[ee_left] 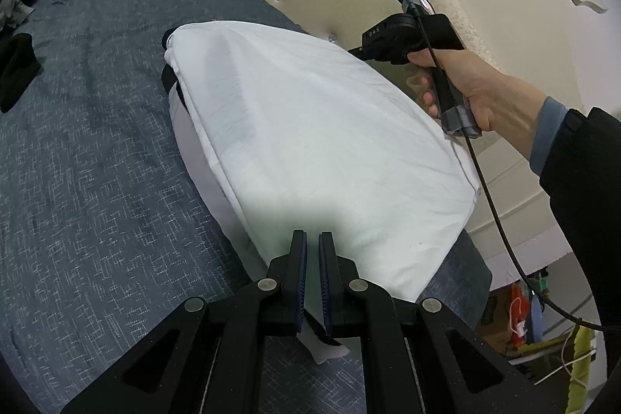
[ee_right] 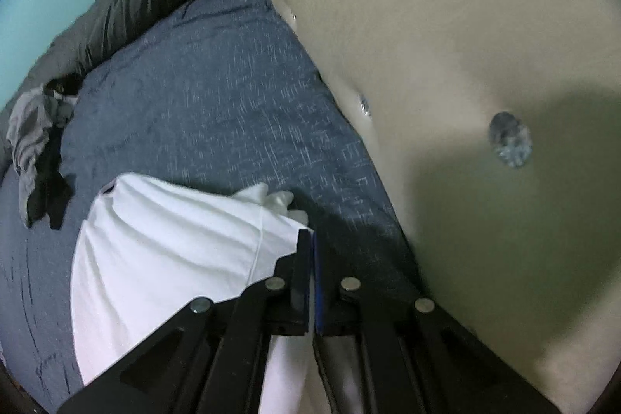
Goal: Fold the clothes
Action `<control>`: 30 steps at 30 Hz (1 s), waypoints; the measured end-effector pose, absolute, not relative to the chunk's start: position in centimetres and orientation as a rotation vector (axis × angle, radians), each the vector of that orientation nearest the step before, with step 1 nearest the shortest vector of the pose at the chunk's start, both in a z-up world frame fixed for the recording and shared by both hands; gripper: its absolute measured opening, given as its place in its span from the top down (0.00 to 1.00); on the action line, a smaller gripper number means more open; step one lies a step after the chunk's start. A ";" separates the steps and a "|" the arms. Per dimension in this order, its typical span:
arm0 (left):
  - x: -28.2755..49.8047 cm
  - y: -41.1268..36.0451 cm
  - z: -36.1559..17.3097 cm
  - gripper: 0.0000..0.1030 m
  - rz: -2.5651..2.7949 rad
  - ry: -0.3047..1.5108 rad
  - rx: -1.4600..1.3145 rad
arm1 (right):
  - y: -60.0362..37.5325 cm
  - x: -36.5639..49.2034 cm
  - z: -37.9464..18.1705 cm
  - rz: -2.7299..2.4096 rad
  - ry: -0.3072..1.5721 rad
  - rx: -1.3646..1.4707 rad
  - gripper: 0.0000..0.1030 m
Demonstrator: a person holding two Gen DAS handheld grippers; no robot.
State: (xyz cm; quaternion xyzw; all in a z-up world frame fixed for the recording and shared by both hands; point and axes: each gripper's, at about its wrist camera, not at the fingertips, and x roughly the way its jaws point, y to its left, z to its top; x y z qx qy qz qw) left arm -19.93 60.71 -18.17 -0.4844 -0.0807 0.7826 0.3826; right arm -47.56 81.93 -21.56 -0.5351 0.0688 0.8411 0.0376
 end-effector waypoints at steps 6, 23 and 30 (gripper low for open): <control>-20.0 60.8 -18.2 0.94 2.001 -0.209 -1.244 | 82.5 -46.8 -19.6 2.612 0.133 -1.509 0.99; -19.4 60.5 -18.0 0.94 2.017 -0.222 -1.258 | 84.5 -40.5 -19.9 2.734 0.632 -1.719 0.83; -19.2 60.4 -17.9 0.94 2.030 -0.221 -1.266 | 84.5 -39.1 -19.8 2.727 0.583 -1.632 0.99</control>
